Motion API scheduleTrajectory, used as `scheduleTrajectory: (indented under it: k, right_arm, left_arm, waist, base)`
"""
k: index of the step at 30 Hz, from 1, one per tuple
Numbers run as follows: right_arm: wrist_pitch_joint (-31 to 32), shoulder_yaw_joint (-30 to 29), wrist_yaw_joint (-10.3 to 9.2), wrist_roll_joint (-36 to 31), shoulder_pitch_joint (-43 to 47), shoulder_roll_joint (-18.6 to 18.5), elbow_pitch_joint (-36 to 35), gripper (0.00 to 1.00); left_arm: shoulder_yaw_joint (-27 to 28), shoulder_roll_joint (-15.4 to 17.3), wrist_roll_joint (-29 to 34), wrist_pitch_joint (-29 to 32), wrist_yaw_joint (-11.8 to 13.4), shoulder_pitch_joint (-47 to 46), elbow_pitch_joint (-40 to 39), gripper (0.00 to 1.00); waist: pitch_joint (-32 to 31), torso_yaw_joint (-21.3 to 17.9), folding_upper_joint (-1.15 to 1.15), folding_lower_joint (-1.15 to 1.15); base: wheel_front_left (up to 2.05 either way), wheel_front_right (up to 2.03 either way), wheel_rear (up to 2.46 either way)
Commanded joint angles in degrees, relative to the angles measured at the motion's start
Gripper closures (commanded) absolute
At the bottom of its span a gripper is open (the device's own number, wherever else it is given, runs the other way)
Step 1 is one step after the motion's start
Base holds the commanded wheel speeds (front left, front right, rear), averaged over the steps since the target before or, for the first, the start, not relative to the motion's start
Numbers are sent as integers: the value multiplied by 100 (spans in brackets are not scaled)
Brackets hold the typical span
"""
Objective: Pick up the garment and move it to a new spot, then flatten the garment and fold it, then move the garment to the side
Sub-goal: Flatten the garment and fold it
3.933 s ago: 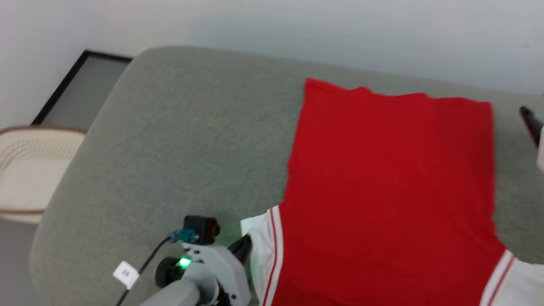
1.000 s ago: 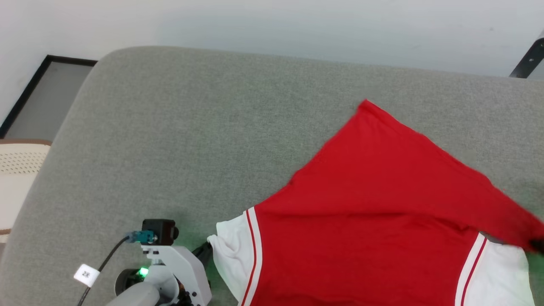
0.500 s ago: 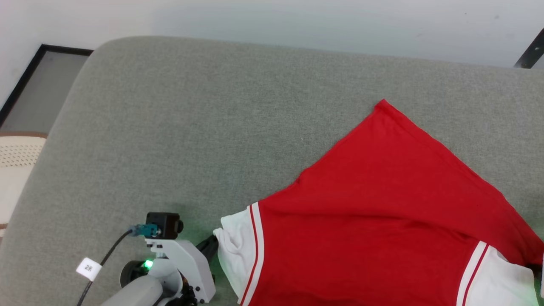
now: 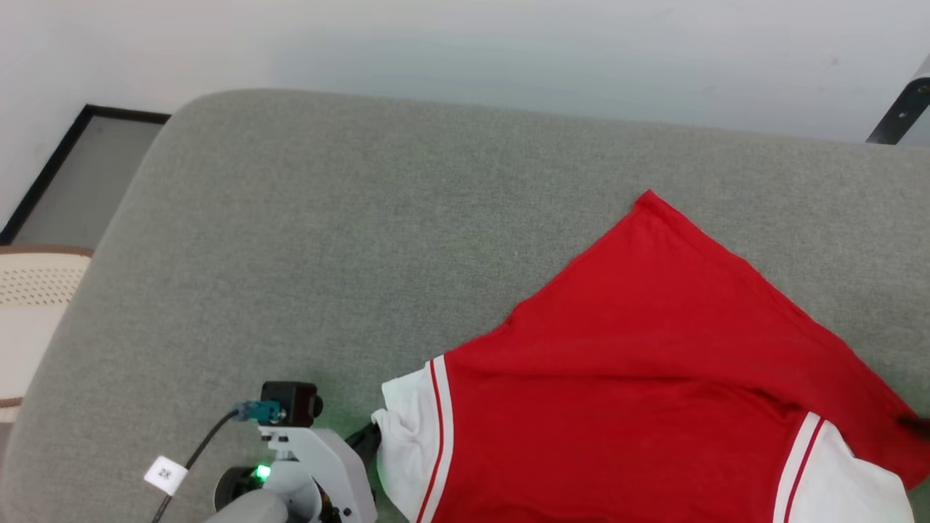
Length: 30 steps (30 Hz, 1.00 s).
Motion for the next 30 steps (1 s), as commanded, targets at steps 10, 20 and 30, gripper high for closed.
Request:
scheduleTrajectory:
  k: [10,20,30]
  right_arm:
    - [-2368,182,-7,-247,-642,38,-1468,0]
    - [-4353,1408,-8,-294,-1586,-29,196,0]
    - [-2691,2747,-8,433,-3436,-107,2448,0]
  left_arm:
    - [-65,-132,6,-36,-9,73,9,100]
    - [-137,-344,76,-16,-72,-117,106,100]
    - [-353,-687,230,76,-289,-347,303,100]
  waist:
    - [-25,205,0,0]
    - [114,526,0,0]
    - [382,1046,0,0]
  base:
    - [0,0,0]
    - [0,0,0]
    - [0,0,0]
